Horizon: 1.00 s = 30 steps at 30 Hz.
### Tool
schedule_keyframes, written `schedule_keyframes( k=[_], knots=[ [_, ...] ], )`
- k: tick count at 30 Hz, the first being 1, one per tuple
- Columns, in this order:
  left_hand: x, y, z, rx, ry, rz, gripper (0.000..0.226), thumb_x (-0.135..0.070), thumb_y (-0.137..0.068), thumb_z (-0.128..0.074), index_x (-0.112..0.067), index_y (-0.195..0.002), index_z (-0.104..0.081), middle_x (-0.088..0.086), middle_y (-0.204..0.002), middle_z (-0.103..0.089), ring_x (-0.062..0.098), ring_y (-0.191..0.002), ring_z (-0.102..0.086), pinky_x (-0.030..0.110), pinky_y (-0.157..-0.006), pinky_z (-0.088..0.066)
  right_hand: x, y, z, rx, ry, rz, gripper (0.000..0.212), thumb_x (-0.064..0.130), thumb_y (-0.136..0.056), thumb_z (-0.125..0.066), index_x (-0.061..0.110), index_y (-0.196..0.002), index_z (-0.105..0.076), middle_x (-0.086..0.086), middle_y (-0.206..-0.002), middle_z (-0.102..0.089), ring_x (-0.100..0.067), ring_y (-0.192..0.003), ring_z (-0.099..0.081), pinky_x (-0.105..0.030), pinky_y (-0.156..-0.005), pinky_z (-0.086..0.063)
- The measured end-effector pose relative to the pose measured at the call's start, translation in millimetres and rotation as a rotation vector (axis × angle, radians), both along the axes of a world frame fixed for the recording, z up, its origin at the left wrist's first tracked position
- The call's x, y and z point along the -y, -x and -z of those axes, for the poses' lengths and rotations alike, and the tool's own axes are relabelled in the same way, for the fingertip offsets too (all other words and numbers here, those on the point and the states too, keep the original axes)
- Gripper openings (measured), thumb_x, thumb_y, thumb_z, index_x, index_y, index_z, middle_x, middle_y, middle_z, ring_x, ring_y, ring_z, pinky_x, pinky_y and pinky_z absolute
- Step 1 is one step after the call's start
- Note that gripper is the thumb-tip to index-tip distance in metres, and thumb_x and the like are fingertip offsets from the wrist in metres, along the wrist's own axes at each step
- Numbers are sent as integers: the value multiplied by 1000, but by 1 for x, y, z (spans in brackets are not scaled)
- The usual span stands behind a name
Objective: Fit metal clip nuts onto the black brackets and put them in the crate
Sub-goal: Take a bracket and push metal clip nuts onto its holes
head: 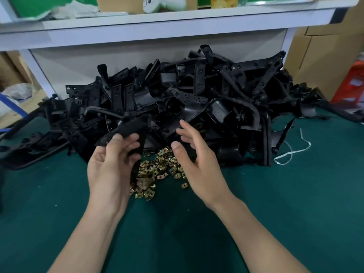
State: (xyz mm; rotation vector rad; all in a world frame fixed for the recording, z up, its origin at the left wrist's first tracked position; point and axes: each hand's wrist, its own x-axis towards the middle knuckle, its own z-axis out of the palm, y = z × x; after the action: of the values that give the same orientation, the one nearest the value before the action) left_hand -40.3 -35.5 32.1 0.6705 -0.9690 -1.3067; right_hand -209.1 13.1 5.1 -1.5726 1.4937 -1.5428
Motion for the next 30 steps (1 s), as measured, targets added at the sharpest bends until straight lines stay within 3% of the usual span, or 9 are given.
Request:
schedule_keyframes(
  k=[3,6,9,11,14,17,20,24,30],
  knots=[
    [0,-8,-8,-106,-19,38,32,-27,-102,-54,-31,-75,-71,-5,-99,-77,7,-88,-69,21,-70,-55,-1,-3,-4,49,-20,-62,53,62,-98,-49,56,-148,-31,36,-140,-46,15,-132,-39,-10,-94,-37],
    [0,-11,-12,-233,-79,92,16,-30,-102,-54,-31,-87,-61,-10,-98,-75,3,-84,-69,18,-67,-54,-3,-5,-7,143,-51,-171,55,60,-97,-53,52,-148,-35,31,-139,-51,8,-130,-48,-25,-103,-41],
    [-4,-5,-8,-292,-186,158,11,-31,-100,-55,-26,-91,-59,-9,-100,-76,4,-84,-70,18,-65,-55,-5,-8,-9,211,-110,-303,56,58,-97,-54,47,-149,-37,26,-135,-58,7,-125,-54,-15,-98,-44],
    [-8,2,-5,-277,-242,209,17,-31,-97,-57,-24,-88,-70,-8,-102,-76,5,-86,-72,18,-66,-56,-5,-12,-10,239,-155,-349,53,56,-98,-55,46,-147,-41,24,-128,-63,8,-121,-56,-6,-91,-45],
    [-11,9,-1,-179,-269,271,30,-35,-94,-58,-25,-80,-83,-4,-106,-77,7,-90,-73,19,-66,-57,-3,-15,-9,272,-181,-329,29,44,-102,-55,45,-130,-59,13,-116,-70,0,-110,-64,-21,-88,-54],
    [-11,11,2,-62,-194,305,25,-39,-90,-63,-24,-102,-80,6,-119,-74,10,-92,-72,23,-68,-58,-1,-13,-8,406,-256,-315,21,42,-103,-51,53,-111,-66,12,-102,-73,-8,-96,-70,-36,-87,-58],
    [-13,9,2,19,-106,359,45,-47,-88,-64,-19,-123,-68,11,-127,-70,14,-96,-70,25,-74,-58,0,-12,-10,607,-319,-372,23,41,-103,-47,47,-109,-68,4,-77,-68,-15,-68,-66,-35,-59,-57],
    [-17,10,0,43,-67,405,37,-49,-93,-54,-27,-116,-75,13,-129,-69,17,-99,-69,29,-77,-59,2,-10,-9,612,-311,-363,27,38,-106,-41,40,-111,-68,3,-78,-66,-16,-63,-61,-31,-46,-48],
    [-13,9,2,54,-90,403,36,-44,-97,-51,-25,-114,-77,13,-125,-70,20,-95,-67,30,-76,-58,2,-7,-9,613,-303,-326,28,39,-105,-42,40,-110,-69,4,-82,-68,-16,-62,-59,-30,-46,-46]
  ],
)
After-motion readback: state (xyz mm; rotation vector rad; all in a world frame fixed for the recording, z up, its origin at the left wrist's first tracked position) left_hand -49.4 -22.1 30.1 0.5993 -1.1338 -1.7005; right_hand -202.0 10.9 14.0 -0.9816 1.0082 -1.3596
